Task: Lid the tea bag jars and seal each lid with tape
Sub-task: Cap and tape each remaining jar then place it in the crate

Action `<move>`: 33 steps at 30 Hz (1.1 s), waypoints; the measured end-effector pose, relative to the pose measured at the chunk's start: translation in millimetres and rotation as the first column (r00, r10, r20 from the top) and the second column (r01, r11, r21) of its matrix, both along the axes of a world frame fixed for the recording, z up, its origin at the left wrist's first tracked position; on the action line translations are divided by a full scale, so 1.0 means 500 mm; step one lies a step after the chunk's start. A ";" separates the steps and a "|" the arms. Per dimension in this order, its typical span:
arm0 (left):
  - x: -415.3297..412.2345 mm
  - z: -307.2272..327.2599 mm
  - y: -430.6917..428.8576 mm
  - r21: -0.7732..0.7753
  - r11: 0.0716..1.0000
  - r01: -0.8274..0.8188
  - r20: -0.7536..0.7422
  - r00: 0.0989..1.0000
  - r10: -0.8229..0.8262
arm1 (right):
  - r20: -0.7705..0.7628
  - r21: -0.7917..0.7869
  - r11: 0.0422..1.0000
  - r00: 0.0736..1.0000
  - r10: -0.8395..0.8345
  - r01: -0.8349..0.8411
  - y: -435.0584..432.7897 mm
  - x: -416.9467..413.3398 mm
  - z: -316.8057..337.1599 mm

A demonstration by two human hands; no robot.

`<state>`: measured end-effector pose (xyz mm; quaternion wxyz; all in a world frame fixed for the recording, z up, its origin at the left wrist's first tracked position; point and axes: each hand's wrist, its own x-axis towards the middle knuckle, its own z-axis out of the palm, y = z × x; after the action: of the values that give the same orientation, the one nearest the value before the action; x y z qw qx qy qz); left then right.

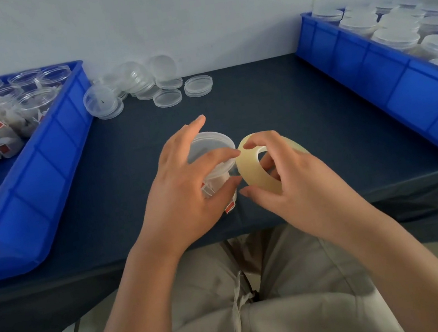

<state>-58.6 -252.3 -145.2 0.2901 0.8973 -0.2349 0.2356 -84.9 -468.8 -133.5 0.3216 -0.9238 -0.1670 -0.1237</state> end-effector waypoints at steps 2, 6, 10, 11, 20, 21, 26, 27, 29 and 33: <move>0.000 -0.001 -0.005 -0.013 1.000 -0.019 0.028 0.999 0.019 | 0.021 0.002 1.000 1.000 -0.001 0.001 0.004 -0.002 0.002; 0.008 -0.009 -0.012 -0.076 0.997 -0.014 0.164 0.986 0.026 | 0.082 -0.059 0.998 0.997 -0.008 0.013 0.011 -0.007 0.005; 0.013 -0.011 -0.028 -0.146 0.989 -0.025 0.225 0.973 0.058 | 0.098 -0.064 0.998 0.995 -0.014 0.020 0.014 -0.009 0.008; 0.013 -0.010 -0.031 -0.152 0.988 -0.029 0.226 0.972 0.063 | 0.102 -0.061 0.998 0.995 -0.012 0.018 0.013 -0.009 0.009; 0.005 -0.005 -0.022 0.053 0.996 -0.070 0.230 0.972 0.056 | 0.170 -0.077 0.994 0.983 -0.064 0.078 0.001 -0.010 0.016; 0.004 -0.006 -0.023 0.042 0.996 -0.078 0.234 0.970 0.066 | 0.172 -0.071 0.995 0.983 -0.062 0.075 0.003 -0.011 0.017; 0.005 -0.018 -0.027 -0.003 0.995 -0.096 0.250 0.964 0.094 | 0.193 -0.043 0.996 0.979 -0.066 0.076 0.012 -0.013 0.011; 0.007 -0.019 -0.029 -0.012 0.995 -0.102 0.253 0.962 0.102 | 0.201 -0.042 0.996 0.977 -0.072 0.083 0.012 -0.013 0.010; 0.008 -0.017 -0.034 -0.037 0.993 -0.113 0.256 0.959 0.119 | 0.208 -0.037 0.995 0.975 -0.079 0.088 0.009 -0.012 0.009; 0.004 -0.010 -0.041 -0.074 0.991 -0.108 0.281 0.952 0.125 | 0.175 -0.035 0.998 0.984 -0.042 0.049 0.007 -0.014 0.009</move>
<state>-56.8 -273.1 -150.0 0.2645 0.8577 -0.2139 0.3856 -91.9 -465.2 -128.8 0.2845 -0.9191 -0.1756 -0.2083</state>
